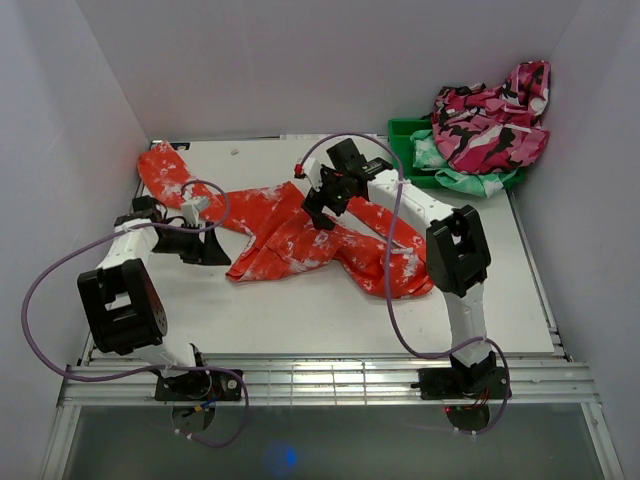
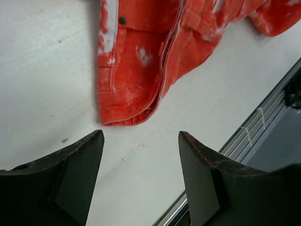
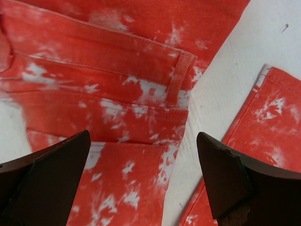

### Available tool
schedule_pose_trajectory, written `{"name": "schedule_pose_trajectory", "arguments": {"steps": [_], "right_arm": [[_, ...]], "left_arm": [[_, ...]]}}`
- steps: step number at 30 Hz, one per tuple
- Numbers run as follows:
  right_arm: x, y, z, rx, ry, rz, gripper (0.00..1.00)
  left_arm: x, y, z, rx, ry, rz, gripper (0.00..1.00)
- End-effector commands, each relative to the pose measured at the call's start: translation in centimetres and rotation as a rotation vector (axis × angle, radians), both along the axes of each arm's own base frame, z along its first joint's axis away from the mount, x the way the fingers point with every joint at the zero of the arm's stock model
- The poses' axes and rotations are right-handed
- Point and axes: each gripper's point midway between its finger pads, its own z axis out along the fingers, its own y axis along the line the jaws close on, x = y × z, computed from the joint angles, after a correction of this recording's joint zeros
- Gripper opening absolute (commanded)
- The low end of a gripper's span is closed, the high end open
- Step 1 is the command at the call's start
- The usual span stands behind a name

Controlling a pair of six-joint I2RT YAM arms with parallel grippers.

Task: Fold and stack the trousers
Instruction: Flatten the trousers out

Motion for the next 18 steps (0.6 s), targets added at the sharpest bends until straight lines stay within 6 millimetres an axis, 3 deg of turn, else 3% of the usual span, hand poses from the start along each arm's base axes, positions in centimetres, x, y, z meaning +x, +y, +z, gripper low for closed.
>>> {"name": "schedule_pose_trajectory", "arguments": {"steps": [1, 7, 13, 17, 18], "right_arm": [[2.8, 1.2, 1.4, 0.043, -0.053, -0.044, 1.0], [5.8, 1.4, -1.6, 0.01, -0.074, -0.082, 1.0], [5.7, 1.8, -4.3, 0.013, -0.041, -0.05, 0.99], [4.8, 1.4, -6.5, 0.006, -0.008, -0.027, 1.0], [4.6, 1.4, -6.6, 0.016, 0.007, -0.02, 0.96]], "left_arm": [[-0.4, 0.1, -2.0, 0.095, -0.067, -0.059, 0.75], [-1.3, 1.0, -6.2, 0.168, 0.041, -0.036, 0.72], [-0.5, 1.9, -8.1, 0.239, 0.062, 0.003, 0.72], [0.6, 0.8, -8.4, 0.241, 0.07, -0.009, 0.71], [0.8, 0.4, -8.4, 0.236, 0.074, -0.015, 0.71]]}}
